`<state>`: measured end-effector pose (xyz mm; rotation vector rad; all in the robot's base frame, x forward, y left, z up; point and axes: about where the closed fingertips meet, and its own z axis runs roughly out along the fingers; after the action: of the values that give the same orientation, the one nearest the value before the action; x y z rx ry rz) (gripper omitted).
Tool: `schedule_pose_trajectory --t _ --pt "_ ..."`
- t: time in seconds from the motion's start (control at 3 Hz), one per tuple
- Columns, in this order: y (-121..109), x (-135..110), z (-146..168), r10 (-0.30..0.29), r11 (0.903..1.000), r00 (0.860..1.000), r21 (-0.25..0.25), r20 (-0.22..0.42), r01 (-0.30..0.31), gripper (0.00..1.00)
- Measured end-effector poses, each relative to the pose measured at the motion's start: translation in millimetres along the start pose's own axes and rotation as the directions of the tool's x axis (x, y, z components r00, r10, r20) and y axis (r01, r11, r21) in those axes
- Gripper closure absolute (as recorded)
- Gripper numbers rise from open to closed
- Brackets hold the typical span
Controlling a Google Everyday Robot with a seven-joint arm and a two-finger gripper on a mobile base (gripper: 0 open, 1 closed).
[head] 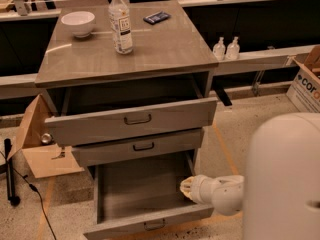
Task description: Close bottom drawer
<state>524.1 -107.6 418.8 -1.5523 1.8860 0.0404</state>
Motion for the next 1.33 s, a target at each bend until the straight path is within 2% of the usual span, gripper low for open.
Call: schedule_pose_trajectory --t 0.33,0.67,1.0,1.33 --pt "42 8 38 0.037 0.9988 0.999 -0.031 -0.008 -0.038 1.00" --pt "41 14 44 0.091 0.9958 0.996 -0.008 -0.025 -0.091 1.00" --pt "45 21 52 0.099 0.9950 0.995 -0.008 -0.033 -0.100 1.00" --pt "60 59 78 0.152 0.9884 0.988 0.015 -0.041 -0.151 1.00"
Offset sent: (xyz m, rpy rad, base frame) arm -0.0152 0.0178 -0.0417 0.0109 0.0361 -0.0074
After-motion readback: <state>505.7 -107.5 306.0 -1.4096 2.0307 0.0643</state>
